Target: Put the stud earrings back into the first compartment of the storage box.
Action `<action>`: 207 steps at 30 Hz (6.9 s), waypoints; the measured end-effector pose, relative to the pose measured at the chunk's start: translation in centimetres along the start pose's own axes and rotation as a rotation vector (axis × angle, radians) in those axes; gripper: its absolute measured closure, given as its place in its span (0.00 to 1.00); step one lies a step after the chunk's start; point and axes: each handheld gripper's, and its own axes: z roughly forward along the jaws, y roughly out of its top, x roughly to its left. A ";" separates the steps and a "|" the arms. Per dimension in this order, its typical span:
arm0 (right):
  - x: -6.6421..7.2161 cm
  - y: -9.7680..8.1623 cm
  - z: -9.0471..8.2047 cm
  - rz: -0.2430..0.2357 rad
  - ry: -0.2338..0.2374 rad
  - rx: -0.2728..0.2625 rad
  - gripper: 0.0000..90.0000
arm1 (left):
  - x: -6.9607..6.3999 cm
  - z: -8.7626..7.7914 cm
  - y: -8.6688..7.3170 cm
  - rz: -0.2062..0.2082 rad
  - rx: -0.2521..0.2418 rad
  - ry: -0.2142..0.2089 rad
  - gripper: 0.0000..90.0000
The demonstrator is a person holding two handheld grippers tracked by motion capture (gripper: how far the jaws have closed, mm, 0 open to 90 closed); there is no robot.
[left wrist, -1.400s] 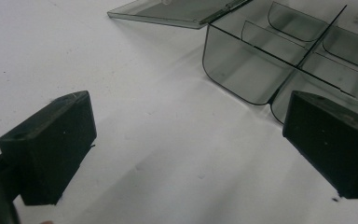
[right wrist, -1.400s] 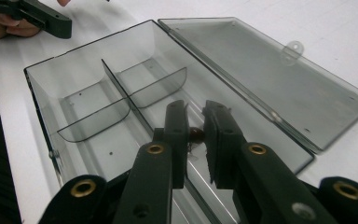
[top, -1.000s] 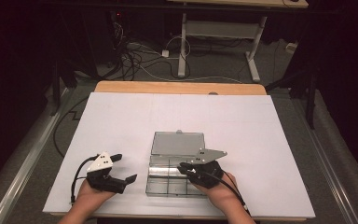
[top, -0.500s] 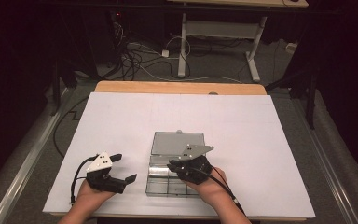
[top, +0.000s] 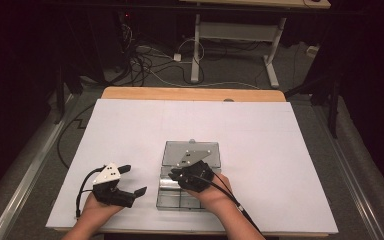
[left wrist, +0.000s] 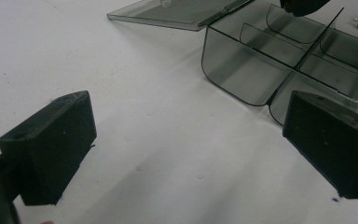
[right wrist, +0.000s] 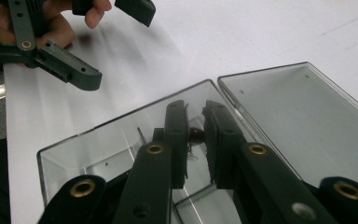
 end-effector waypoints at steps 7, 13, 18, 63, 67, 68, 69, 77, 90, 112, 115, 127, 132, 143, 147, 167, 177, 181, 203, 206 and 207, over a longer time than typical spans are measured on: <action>-0.3 0.4 0.7 0.008 -0.007 0.007 0.81 | 0.0 0.0 0.0 -0.002 -0.001 0.001 0.02; -0.5 0.0 -0.1 0.035 -0.012 -0.014 0.73 | 0.0 0.0 0.0 0.002 -0.003 0.002 0.02; -0.8 -1.1 -1.4 0.050 -0.032 -0.035 0.72 | 0.0 0.0 0.0 0.000 -0.002 0.000 0.02; -1.4 -14.6 -11.9 0.237 -0.215 -0.074 0.74 | 0.0 0.0 0.0 0.005 -0.004 0.001 0.02; -1.0 -15.2 -11.6 0.244 -0.206 -0.055 0.75 | 0.0 0.0 0.0 0.004 -0.004 0.001 0.02; -0.9 -15.4 -11.5 0.243 -0.207 -0.047 0.75 | 0.0 0.0 0.0 0.004 -0.003 0.001 0.02; -0.9 -15.4 -11.4 0.246 -0.207 -0.040 0.75 | 0.0 0.0 0.0 0.005 -0.003 0.000 0.02; -1.0 -15.6 -10.5 0.242 -0.230 -0.013 0.74 | 0.0 0.0 0.0 0.005 -0.003 0.000 0.02; -0.9 -15.7 -10.1 0.232 -0.251 -0.005 0.74 | -0.1 0.0 0.0 0.005 -0.002 0.005 0.02; -0.6 -15.7 -9.9 0.204 -0.287 0.004 0.84 | -0.1 0.0 0.0 0.004 0.000 0.008 0.02; -0.7 -15.7 -9.9 0.200 -0.283 0.004 0.84 | -0.1 0.0 0.0 0.003 0.000 0.006 0.02; -0.8 -15.6 -10.0 0.190 -0.277 0.001 0.84 | -0.1 0.0 0.0 0.005 -0.001 0.005 0.02; -0.9 -15.7 -10.0 0.195 -0.271 -0.003 0.84 | -0.1 0.0 0.0 0.005 0.000 0.006 0.02; -1.0 -15.7 -10.2 0.207 -0.267 -0.013 0.84 | -0.1 0.0 0.0 0.004 -0.001 0.007 0.02; -0.9 -15.6 -10.3 0.206 -0.262 -0.016 0.84 | -0.1 0.0 0.0 0.004 -0.001 0.006 0.02; -1.0 -15.2 -10.9 0.212 -0.247 -0.047 0.84 | -0.1 0.1 0.0 0.007 0.001 0.006 0.02; -1.0 -14.3 -11.8 0.202 -0.224 -0.090 0.84 | -0.1 0.1 0.0 0.006 0.001 0.005 0.02; -0.9 -13.8 -12.0 0.197 -0.213 -0.106 0.84 | -0.1 0.1 0.0 0.007 0.001 0.005 0.02; -1.0 -11.2 -11.2 0.149 -0.157 -0.140 0.84 | -0.1 0.1 0.0 0.007 0.002 0.007 0.02; -1.0 -10.7 -10.8 0.142 -0.147 -0.144 0.84 | -0.1 0.1 0.0 0.005 0.001 0.007 0.02; -1.0 -10.5 -10.7 0.137 -0.144 -0.145 0.84 | -0.1 0.1 0.0 0.006 0.001 0.007 0.02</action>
